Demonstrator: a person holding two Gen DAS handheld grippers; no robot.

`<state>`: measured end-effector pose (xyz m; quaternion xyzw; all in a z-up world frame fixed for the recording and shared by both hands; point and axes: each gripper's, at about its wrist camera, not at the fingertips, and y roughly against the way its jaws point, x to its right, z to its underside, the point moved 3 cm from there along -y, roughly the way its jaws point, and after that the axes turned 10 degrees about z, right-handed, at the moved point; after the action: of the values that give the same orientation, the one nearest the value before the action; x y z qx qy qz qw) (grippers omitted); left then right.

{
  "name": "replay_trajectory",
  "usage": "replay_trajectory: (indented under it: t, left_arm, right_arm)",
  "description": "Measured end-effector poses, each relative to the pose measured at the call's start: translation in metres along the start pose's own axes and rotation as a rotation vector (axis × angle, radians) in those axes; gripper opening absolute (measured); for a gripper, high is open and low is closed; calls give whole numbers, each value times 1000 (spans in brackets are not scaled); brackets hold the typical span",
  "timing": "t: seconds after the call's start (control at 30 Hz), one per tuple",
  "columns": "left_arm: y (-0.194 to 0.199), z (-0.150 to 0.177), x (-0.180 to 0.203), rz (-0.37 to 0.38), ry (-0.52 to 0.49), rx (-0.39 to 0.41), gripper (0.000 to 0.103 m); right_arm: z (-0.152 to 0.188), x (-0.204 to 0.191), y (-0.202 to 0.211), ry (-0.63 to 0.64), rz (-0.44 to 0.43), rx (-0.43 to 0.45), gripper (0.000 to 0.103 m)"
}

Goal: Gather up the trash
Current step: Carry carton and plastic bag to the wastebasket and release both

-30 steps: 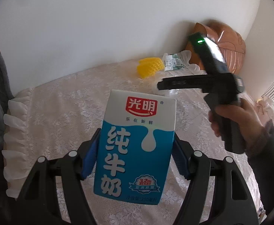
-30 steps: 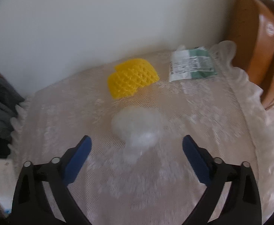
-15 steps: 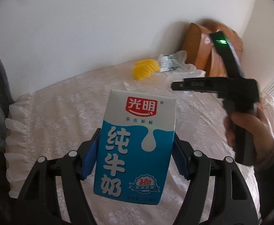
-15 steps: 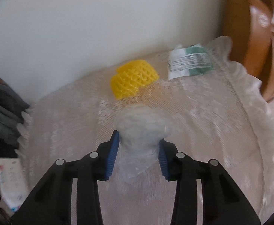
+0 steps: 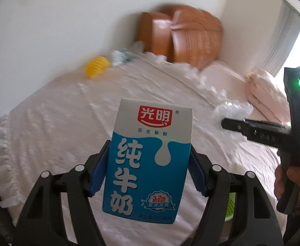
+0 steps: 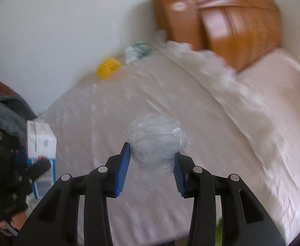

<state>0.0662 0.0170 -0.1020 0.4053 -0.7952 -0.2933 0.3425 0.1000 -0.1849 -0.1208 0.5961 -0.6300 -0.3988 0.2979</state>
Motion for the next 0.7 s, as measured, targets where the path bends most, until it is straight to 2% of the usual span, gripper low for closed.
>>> replay_trajectory:
  t: [0.03, 0.13, 0.37, 0.5, 0.7]
  left_arm:
    - [-2, 3, 7, 14, -14, -13, 67]
    - [-8, 11, 35, 50, -84, -45, 67]
    - [-20, 20, 103, 143, -236, -96, 67]
    - [-32, 29, 154, 231, -331, -137, 67]
    - [-70, 62, 248, 391, -477, -264, 67]
  right_arm:
    - [19, 16, 11, -40, 12, -2, 40]
    - [48, 38, 28, -95, 48, -3, 40]
    - [99, 90, 58, -244, 118, 6, 40]
    - [130, 128, 85, -341, 195, 28, 40]
    - [185, 194, 125, -500, 316, 32, 41]
